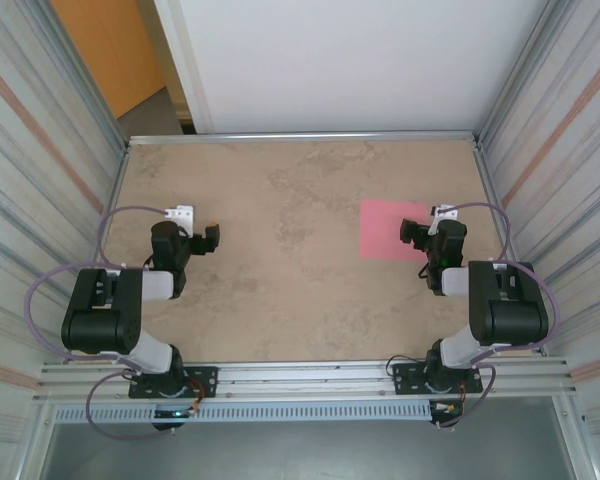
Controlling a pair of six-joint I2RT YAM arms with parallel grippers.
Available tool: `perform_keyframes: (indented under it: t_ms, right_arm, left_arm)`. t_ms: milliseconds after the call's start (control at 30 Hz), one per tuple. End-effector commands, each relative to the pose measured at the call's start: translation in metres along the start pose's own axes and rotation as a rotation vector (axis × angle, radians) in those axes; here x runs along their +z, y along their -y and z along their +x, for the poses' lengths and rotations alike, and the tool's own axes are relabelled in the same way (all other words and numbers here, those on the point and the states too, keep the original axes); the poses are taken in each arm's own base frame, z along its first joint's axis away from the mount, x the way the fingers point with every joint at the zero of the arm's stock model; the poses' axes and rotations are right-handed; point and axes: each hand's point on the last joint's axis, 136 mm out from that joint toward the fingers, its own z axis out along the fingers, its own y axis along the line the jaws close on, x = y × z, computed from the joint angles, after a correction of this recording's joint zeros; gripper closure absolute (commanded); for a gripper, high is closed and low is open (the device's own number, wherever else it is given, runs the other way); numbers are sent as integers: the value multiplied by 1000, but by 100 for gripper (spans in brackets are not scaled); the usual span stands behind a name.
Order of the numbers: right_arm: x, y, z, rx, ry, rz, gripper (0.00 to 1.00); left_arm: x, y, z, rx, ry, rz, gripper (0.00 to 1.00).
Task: Fold a paper plane with a square sheet of paper (pick it up from the middle)
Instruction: Move the square sheet of paper to the center of the table.
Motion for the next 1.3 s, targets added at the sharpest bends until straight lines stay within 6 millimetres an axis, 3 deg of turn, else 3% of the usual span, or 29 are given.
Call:
perform_keyframes:
  t_ms: [0,133,233,333,433,533,667,767,933,1267]
  right_arm:
    - [-2,-1,-16,-22,16,18,1]
    - [-21,6,-50,-20,22,128,1]
    - [-32,11,-72,81,13,186,1]
    - [-38,9,-79,180,-96,200,1]
    - [-41,-15,-78,250,-196,97,1]
    - [-44,-32,-71,352,-271,27,1]
    - [-43,-53,-57,473,-438,-75,2]
    - [-37,-56,-35,558,-569,-91,17]
    - [-24,-43,-3,630,-682,-41,37]
    - [15,-19,31,623,-809,70,51]
  left_arm:
    - [-4,-2,-10,11,39,-5,1]
    - [-15,-17,-20,-30,26,-90,1]
    - [-21,-26,-27,-72,-32,-138,1]
    - [-29,-30,-35,-158,-83,-162,1]
    - [-38,-29,-43,-244,-166,-165,1]
    - [-43,-27,-54,-345,-206,-166,1]
    - [-42,-1,-69,-545,-198,29,1]
    - [-39,21,-75,-635,-201,176,1]
    - [-35,45,-79,-694,-255,320,10]
    - [-28,63,-68,-685,-330,345,17]
